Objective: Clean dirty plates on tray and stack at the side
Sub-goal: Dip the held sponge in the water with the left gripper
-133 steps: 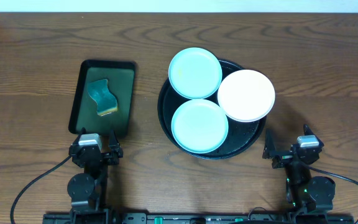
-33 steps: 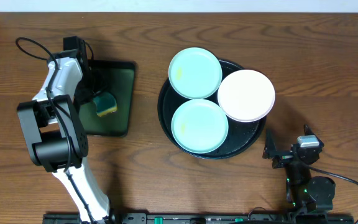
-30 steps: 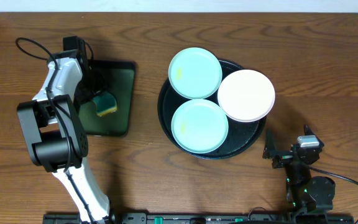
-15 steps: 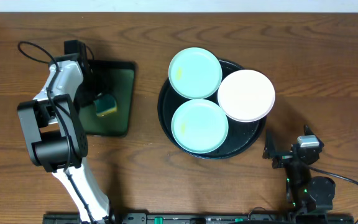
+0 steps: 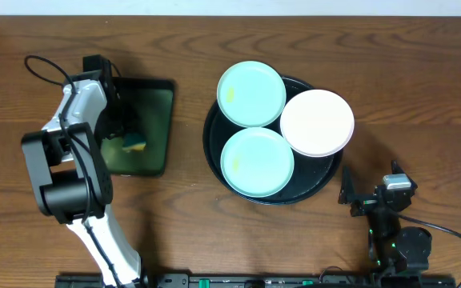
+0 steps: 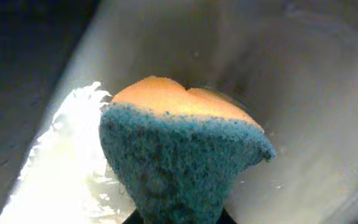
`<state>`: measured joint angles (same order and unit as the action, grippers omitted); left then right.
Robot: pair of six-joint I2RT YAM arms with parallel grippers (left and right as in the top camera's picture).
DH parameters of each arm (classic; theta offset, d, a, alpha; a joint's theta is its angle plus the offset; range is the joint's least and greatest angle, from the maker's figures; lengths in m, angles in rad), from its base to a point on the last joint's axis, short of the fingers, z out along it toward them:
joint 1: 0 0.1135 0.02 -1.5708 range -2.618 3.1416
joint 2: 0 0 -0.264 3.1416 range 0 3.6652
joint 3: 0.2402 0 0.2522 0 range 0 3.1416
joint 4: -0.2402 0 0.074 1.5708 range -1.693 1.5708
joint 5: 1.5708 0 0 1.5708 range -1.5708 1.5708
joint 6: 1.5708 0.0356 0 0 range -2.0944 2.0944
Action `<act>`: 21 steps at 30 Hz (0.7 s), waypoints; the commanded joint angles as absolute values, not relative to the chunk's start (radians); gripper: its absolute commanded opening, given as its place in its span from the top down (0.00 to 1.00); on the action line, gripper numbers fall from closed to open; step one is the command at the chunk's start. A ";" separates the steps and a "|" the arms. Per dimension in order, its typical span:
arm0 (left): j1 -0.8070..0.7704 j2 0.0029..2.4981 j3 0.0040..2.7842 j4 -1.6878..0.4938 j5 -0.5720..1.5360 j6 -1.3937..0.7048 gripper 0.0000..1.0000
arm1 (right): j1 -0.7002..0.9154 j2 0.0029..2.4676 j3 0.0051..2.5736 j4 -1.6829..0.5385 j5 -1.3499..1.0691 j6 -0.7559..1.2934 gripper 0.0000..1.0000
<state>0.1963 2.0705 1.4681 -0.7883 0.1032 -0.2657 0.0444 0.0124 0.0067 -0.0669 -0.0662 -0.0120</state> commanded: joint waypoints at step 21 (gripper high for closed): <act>0.194 1.901 1.354 -0.657 0.199 -0.267 0.93 | 0.043 0.007 0.006 -0.072 -0.060 -0.024 0.01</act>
<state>0.1944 1.8828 1.3640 -0.6525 0.1993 -0.2657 0.0444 0.0124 0.0067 -0.0669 -0.0662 -0.0120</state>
